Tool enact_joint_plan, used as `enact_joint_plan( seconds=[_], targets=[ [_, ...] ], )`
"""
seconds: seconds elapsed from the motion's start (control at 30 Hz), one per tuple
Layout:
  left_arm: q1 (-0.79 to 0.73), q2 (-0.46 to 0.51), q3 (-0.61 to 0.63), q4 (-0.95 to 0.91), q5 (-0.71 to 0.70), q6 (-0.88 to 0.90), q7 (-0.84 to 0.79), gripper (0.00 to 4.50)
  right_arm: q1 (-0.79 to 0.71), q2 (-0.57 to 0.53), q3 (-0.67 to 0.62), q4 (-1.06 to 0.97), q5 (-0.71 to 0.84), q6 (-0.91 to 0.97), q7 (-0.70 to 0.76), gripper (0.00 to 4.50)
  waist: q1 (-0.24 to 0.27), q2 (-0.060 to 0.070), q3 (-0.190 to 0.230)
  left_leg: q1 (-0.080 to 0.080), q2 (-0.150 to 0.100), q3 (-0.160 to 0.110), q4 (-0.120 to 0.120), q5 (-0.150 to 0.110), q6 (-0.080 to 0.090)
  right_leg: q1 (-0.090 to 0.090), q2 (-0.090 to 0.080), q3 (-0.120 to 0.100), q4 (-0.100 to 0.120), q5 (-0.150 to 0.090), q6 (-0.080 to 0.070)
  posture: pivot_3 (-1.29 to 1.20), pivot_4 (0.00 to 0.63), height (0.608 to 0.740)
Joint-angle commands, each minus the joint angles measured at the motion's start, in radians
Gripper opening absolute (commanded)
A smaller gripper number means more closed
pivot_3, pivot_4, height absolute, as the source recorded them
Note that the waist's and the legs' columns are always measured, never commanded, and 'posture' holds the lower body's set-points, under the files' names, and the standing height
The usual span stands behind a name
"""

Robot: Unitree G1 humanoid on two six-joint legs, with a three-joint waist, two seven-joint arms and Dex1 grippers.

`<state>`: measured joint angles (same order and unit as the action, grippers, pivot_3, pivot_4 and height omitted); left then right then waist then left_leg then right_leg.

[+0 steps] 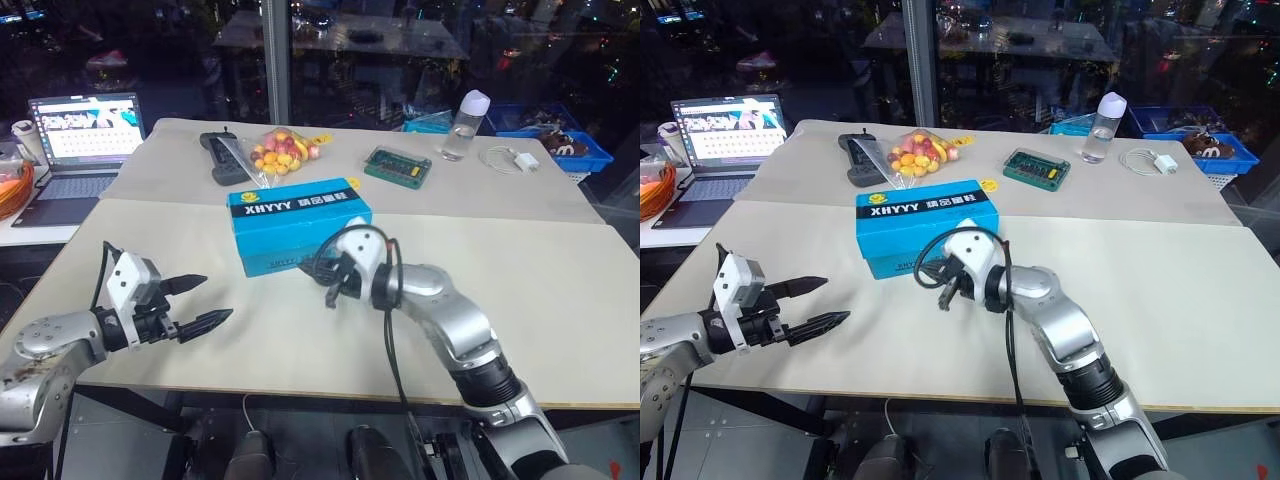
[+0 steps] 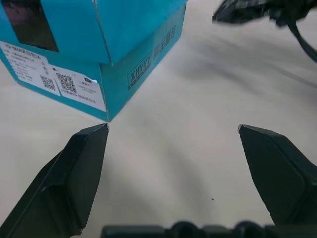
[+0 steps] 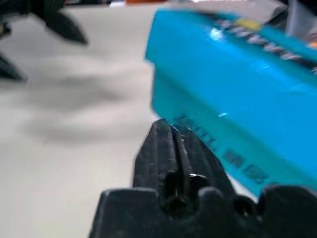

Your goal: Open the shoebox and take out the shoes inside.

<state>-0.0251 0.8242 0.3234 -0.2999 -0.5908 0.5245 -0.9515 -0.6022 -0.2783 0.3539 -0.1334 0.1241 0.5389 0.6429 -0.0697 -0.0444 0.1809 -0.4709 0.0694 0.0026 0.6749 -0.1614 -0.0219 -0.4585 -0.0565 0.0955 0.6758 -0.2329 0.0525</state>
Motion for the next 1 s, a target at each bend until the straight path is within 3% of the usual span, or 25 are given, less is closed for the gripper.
enact_joint_plan(
  seconds=[0.03, 0.23, 0.47, 0.83, 1.0],
  targets=[
    [-0.011, 0.006, 0.005, -0.026, -0.009, -0.004, 0.0, 4.5, -0.028, 0.03, 0.046, 0.147, -0.121, -0.11, -0.09, 0.05, 0.0, 0.0, 0.0, 0.0, 0.0, 0.0, 0.0, 0.0, 0.0, 0.0, 0.0, 0.0, 0.0, 0.0, 0.0, 0.0, 0.15, 0.676],
    [-0.01, 0.004, 0.003, -0.041, -0.011, 0.005, 0.011, 4.5, -0.093, 0.096, -0.005, 0.362, -0.213, -0.24, -0.26, 0.05, 0.001, 0.0, 0.0, -0.002, 0.0, 0.0, 0.0, 0.003, -0.001, -0.001, 0.0, 0.0, 0.0, 0.0, 0.0, 0.0, 0.15, 0.676],
    [-0.02, 0.003, 0.003, -0.042, -0.015, 0.013, 0.02, 4.5, -0.147, 0.107, -0.073, 0.399, -0.265, -0.309, -0.377, 0.05, 0.001, 0.0, 0.0, -0.002, 0.0, 0.0, 0.0, 0.003, -0.001, -0.001, 0.0, -0.001, 0.0, 0.0, 0.0, 0.0, 0.15, 0.676],
    [-0.03, -0.005, -0.01, -0.041, -0.012, 0.014, 0.033, 4.5, -0.19, 0.125, -0.105, 0.401, -0.274, -0.321, -0.385, 0.05, -0.001, 0.0, 0.0, -0.002, 0.0, 0.0, 0.0, 0.003, 0.0, -0.001, 0.0, 0.0, 0.001, 0.0, 0.0, 0.0, 0.15, 0.676],
    [-0.034, -0.006, -0.013, -0.034, -0.007, 0.008, 0.038, 4.5, -0.309, 0.159, -0.137, 0.465, -0.246, -0.343, -0.369, 0.05, -0.001, 0.0, 0.0, -0.002, 0.0, 0.0, 0.0, 0.003, 0.0, -0.002, 0.0, 0.0, 0.002, 0.0, 0.0, 0.0, 0.15, 0.676]
  ],
)
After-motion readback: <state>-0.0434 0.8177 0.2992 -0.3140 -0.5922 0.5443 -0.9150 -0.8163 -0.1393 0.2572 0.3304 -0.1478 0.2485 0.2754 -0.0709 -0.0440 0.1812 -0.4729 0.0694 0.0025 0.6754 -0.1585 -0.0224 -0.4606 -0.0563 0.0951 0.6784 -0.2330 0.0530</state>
